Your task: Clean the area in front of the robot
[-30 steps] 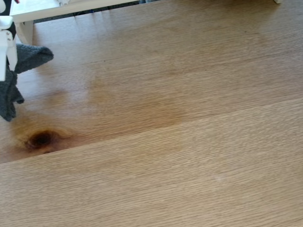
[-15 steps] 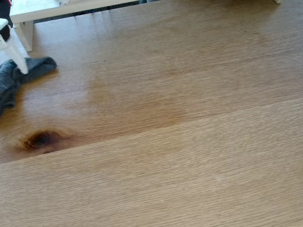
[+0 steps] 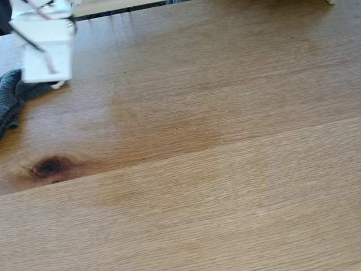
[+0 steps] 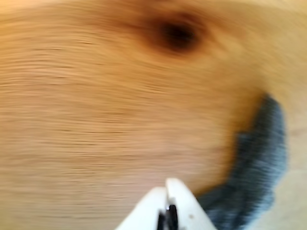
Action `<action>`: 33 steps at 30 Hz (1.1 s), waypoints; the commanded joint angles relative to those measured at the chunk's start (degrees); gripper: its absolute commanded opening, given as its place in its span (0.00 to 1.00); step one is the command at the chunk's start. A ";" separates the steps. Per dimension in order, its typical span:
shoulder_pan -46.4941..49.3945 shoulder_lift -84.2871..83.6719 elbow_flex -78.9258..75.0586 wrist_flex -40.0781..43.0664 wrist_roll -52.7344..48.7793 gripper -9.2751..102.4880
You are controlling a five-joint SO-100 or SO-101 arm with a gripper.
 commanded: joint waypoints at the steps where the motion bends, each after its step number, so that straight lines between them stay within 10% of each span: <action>1: -6.33 7.47 -0.70 0.62 11.34 0.08; 14: -11.16 26.02 1.93 16.61 17.58 0.08; 33: -13.89 88.59 65.04 18.46 2.90 0.08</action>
